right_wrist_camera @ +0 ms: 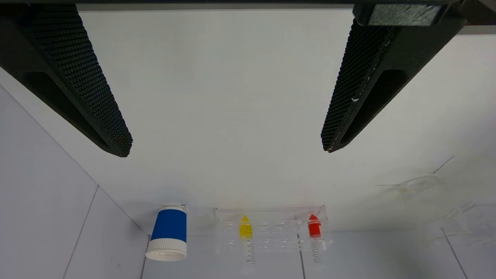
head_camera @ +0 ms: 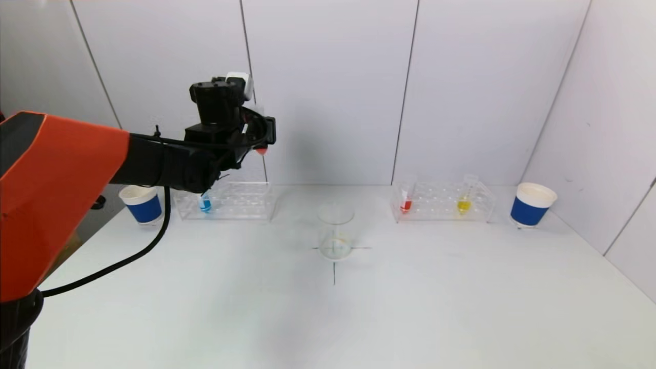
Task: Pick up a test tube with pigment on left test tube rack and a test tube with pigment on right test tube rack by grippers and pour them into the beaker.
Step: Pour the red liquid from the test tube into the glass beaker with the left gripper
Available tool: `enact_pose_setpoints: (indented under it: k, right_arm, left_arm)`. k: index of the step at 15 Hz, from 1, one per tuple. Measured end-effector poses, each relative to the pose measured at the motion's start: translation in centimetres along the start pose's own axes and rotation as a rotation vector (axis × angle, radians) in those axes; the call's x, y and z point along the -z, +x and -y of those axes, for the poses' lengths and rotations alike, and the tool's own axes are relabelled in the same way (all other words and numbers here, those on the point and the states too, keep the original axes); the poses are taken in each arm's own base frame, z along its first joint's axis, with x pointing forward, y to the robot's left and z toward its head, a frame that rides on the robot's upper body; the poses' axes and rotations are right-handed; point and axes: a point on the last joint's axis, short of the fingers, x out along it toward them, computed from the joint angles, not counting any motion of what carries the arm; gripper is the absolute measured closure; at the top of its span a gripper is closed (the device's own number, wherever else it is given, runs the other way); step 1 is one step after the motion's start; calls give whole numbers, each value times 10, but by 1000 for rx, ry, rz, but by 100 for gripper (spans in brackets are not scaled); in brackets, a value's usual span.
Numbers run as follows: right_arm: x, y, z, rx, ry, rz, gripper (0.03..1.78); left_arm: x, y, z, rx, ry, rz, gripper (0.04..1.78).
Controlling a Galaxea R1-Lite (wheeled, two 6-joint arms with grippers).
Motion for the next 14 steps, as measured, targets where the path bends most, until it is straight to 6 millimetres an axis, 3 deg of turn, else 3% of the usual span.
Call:
enact_pose_setpoints:
  k: [4, 7, 14]
  right_arm:
    - [0, 0, 0, 0, 0, 0, 4]
    - [0, 0, 0, 0, 0, 0, 4]
    - [0, 0, 0, 0, 0, 0, 4]
  left_arm:
    - [-37, -5, 7, 188, 4, -41, 136]
    - [-48, -7, 11, 390, 39, -22, 136]
    - [-27, 6, 15, 769, 234, 48, 136]
